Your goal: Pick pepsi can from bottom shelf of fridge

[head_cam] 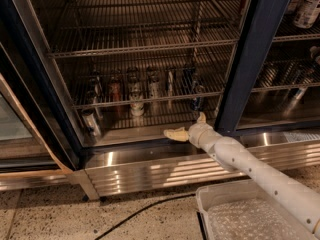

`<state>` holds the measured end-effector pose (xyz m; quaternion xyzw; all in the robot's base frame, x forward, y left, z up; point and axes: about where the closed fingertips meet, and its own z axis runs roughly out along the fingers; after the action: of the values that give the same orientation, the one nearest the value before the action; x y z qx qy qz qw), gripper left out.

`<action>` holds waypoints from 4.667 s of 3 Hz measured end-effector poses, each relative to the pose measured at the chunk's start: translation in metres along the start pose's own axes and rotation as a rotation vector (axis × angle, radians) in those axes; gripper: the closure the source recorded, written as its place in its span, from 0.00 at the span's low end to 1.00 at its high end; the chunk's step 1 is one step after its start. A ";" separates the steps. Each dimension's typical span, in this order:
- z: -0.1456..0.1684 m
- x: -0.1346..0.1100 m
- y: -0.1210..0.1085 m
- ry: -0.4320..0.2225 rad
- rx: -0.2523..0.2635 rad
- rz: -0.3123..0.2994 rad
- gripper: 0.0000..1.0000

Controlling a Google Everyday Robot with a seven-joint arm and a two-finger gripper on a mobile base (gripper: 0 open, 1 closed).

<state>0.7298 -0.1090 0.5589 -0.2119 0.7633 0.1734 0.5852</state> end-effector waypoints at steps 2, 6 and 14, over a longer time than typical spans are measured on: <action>0.023 -0.023 -0.001 -0.075 0.123 0.040 0.00; 0.029 -0.003 -0.034 -0.120 0.346 0.009 0.00; 0.078 -0.020 -0.120 -0.209 0.534 -0.104 0.04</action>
Offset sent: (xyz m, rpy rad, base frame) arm 0.0345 0.0145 0.0228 0.0445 -0.0923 -0.2277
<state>0.8613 -0.1687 0.5560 -0.0702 0.7056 -0.0427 0.7038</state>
